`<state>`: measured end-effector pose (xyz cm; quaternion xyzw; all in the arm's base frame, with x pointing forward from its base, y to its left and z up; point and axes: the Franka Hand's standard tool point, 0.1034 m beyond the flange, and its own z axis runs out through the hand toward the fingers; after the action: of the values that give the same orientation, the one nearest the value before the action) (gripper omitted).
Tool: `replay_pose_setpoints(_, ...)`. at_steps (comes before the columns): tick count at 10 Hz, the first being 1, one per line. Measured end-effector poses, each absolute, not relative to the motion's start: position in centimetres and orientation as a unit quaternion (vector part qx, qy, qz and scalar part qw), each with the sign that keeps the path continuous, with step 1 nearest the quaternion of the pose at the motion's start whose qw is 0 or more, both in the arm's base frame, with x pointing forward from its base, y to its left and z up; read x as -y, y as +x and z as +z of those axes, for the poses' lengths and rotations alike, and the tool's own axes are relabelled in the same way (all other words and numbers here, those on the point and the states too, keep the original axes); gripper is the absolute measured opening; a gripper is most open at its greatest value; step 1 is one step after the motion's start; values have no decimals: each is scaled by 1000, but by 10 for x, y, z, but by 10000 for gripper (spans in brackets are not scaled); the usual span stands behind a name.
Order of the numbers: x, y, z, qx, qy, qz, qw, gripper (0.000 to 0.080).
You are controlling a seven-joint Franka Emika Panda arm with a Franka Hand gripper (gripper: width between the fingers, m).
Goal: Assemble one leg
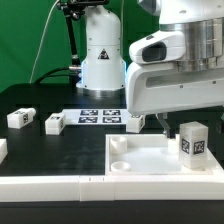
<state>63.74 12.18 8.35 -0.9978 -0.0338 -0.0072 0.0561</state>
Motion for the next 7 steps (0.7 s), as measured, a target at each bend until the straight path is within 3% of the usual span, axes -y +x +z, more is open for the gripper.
replay_pose_setpoints(3,-119,638,83,123,-991,-12,50,649)
replay_pose_setpoints(5,-119,637,83,122,-991,-12,50,403)
replay_pose_setpoints(6,-118,638,83,122,-991,-12,49,403)
replay_pose_setpoints(7,-118,638,83,122,-991,-12,49,291)
